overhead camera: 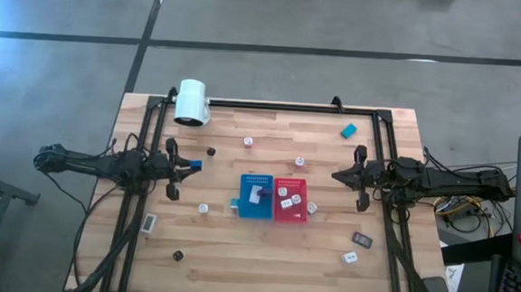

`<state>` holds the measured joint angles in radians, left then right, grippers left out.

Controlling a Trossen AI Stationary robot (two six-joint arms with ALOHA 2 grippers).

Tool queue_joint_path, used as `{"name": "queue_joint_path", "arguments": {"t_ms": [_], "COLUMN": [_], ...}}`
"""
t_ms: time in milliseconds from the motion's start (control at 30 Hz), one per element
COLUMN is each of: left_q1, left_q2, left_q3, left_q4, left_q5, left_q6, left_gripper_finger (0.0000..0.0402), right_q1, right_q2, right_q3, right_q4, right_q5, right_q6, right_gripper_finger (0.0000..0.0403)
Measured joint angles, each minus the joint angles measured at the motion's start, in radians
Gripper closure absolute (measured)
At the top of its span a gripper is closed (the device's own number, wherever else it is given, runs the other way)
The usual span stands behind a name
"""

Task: Sort adapters and digital timers
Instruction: Put the blue timer into the blue bin

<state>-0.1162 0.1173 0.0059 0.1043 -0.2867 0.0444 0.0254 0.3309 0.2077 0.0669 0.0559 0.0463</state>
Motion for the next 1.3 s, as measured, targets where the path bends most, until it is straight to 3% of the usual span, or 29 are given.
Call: {"name": "queue_joint_path", "arguments": {"t_ms": [533, 667, 767, 1000, 1300], "left_q1": [0.000, -0.001, -0.001, -0.001, -0.002], "left_q2": [0.000, 0.018, 0.071, 0.352, 0.955], "left_q3": [0.000, 0.001, 0.030, 0.176, 0.516], "left_q4": [-0.019, -0.012, -0.007, 0.025, 0.008], "left_q5": [0.005, 0.132, 0.130, 0.126, 0.163], "left_q6": [-0.006, -0.027, -0.053, -0.029, 0.002], "left_gripper_finger": [0.0344, 0.0344, 0.0344, 0.0344, 0.0344], "right_q1": [0.000, 0.000, 0.000, 0.000, 0.000], "right_q2": [-0.001, -0.001, 0.000, 0.000, 0.000], "right_q3": [-0.004, -0.005, -0.005, -0.005, -0.006], "right_q4": [0.020, 0.020, 0.020, 0.030, 0.028], "right_q5": [0.000, 0.000, 0.000, 0.025, 0.026], "right_q6": [0.000, -0.002, -0.005, -0.005, -0.003], "right_gripper_finger": [0.0394, 0.0394, 0.0394, 0.0394, 0.0394]}}
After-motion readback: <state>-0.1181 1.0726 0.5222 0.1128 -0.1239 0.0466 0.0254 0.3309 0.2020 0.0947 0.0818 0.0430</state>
